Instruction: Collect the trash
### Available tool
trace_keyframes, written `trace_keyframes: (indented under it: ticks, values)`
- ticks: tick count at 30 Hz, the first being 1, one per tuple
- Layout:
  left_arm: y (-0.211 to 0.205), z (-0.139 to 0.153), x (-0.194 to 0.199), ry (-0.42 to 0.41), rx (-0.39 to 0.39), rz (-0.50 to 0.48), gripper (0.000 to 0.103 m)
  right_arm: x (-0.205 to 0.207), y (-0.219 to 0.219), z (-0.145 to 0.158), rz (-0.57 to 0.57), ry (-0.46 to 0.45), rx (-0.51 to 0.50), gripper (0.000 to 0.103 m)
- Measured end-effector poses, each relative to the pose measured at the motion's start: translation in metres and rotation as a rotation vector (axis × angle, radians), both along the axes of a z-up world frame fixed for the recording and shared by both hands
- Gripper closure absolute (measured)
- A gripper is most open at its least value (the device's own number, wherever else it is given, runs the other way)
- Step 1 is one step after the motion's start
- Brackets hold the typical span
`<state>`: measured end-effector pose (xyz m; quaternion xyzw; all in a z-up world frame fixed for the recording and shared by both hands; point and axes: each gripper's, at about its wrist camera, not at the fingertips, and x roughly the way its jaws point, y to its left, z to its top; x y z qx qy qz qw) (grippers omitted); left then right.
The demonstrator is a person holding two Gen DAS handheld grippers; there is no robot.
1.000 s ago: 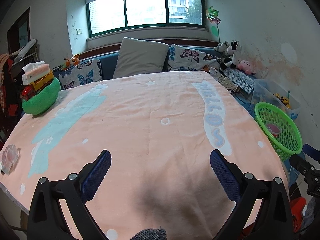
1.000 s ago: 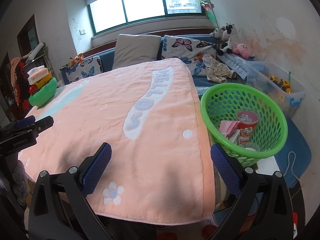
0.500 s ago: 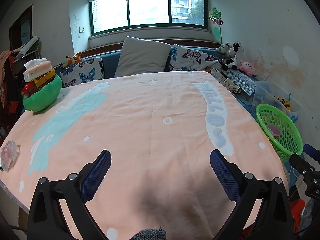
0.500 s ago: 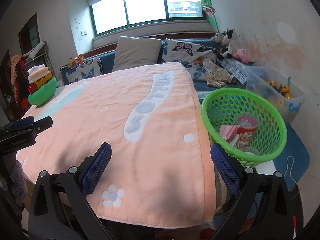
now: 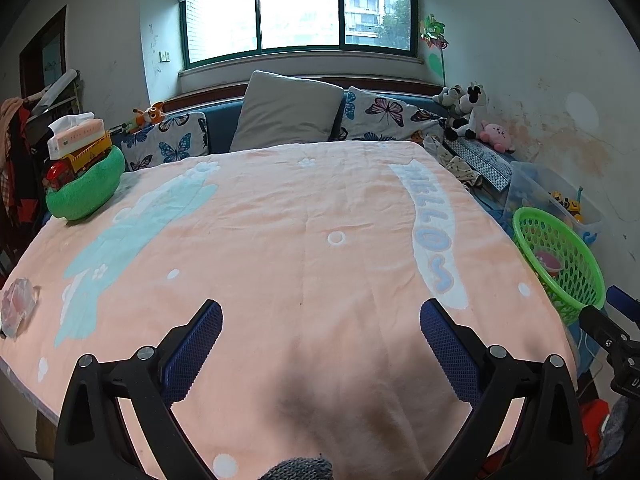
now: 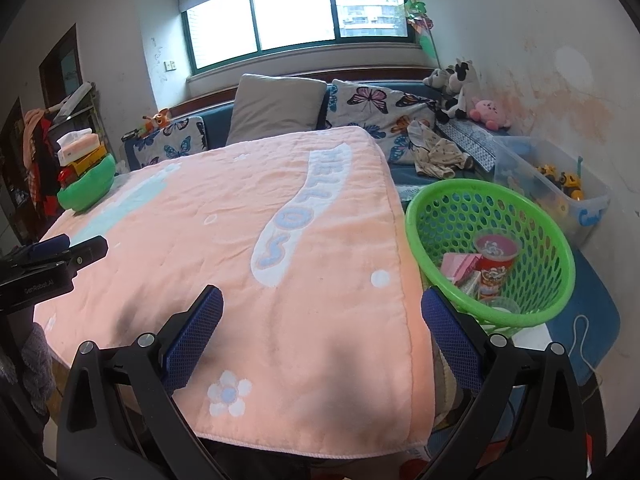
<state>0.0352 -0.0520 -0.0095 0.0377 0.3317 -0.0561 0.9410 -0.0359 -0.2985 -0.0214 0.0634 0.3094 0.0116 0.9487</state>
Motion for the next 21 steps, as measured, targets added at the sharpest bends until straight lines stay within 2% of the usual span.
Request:
trace_keyframes:
  ticks: [21]
  values:
    - [0.0030, -0.0019, -0.0025, 0.007, -0.005, 0.012, 0.007, 0.0036, 0.0065, -0.0009, 0.014, 0.002, -0.004, 0.004]
